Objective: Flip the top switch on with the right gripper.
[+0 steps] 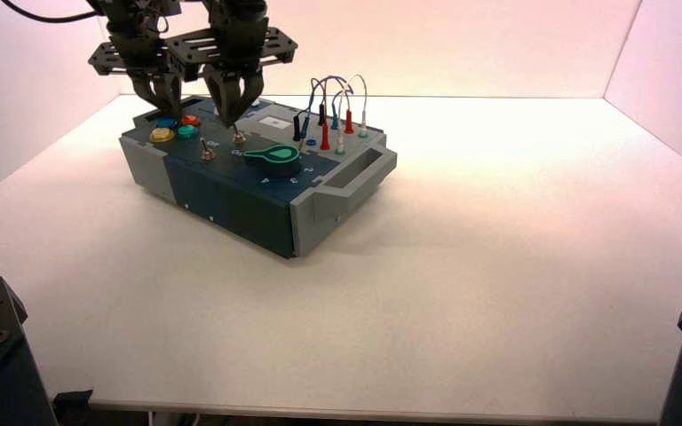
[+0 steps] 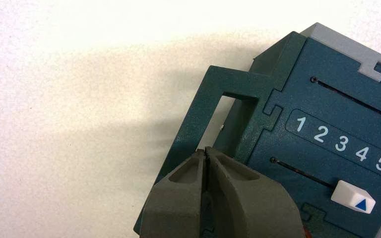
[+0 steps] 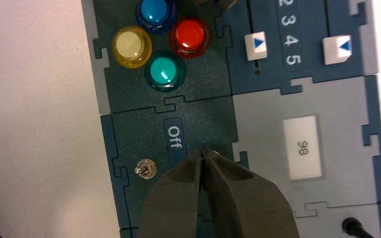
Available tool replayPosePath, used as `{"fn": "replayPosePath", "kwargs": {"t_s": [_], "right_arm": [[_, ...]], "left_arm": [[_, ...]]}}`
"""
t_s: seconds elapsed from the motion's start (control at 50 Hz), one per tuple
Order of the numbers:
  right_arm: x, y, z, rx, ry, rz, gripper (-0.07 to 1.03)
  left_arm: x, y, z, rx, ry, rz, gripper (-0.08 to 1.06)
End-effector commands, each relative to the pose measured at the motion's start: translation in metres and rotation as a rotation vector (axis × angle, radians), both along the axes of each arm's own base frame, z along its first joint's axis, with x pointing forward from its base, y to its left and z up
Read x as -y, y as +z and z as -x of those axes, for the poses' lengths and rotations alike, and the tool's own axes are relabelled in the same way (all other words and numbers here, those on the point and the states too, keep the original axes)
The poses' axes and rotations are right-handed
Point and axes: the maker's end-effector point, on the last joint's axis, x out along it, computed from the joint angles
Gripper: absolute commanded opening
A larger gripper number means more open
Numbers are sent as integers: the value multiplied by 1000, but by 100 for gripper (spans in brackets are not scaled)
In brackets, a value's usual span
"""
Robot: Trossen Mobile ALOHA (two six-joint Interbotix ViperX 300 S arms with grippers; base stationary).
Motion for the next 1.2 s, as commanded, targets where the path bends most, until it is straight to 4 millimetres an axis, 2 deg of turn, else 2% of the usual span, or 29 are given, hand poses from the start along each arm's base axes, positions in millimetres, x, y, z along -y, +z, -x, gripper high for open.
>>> {"fn": "replayPosePath", "kwargs": {"t_s": [0.02,0.4,0.7,1.2], "right_arm": [[-9,24,-8,41,3,-44,-2],[-7,25,-13,43,-6,-46,-2],[-13,31,-18,51,-6,-59,-2],[-13,23,-20,41,-8,-44,-2]], "left_arm": [[-2,-25,9,-53,0,-3,-3],[-3,-29,10,-64,-5,-6,-3],[-3,-33,11,-71,-5,-5,-3],[-3,-33,11,-71,-10,-7,-3]]}}
